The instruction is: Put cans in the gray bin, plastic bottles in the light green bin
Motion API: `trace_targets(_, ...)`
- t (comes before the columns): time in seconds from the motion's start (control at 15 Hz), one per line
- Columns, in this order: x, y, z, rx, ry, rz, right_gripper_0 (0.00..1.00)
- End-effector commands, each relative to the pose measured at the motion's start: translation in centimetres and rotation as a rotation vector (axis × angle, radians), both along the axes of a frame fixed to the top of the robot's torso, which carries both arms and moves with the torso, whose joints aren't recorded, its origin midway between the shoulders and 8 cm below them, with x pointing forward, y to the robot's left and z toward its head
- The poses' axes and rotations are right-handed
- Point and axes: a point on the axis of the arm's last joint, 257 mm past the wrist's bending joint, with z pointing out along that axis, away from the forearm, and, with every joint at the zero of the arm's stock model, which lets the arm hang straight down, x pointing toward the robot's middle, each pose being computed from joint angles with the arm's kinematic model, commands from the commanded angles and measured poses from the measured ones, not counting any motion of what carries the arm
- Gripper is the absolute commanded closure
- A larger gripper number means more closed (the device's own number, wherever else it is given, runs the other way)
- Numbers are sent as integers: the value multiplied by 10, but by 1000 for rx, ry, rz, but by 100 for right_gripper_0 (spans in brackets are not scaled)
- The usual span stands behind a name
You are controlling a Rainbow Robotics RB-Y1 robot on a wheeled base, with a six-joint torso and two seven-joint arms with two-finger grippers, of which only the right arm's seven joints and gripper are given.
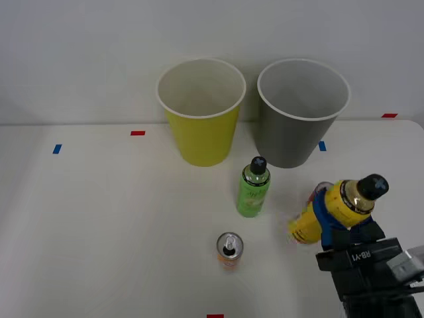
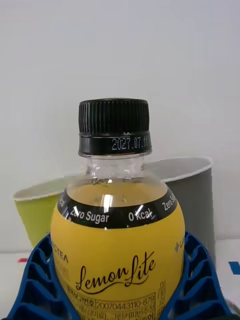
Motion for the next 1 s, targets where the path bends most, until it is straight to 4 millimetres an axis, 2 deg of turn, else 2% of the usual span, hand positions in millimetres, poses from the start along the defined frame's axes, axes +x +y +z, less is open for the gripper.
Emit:
trace_targets(0.07,16,4,43,88,-39,28,100)
trace_targets(0.13,19,7,53,108,-50,40,100)
trace_targets(0.2,23,10,71,143,-71,64,100)
trace_targets(0.33,30,26,93,142,-82,116,100)
trace_targets(0.47,42,54,115,92,-90,184,100)
trace_targets(0.6,53,74,136,71,-109,237,100)
trace_targets(0.8,80,95,170,47,-98,286,100)
trace_targets(1.0,108,116,188,60,-69,320,100)
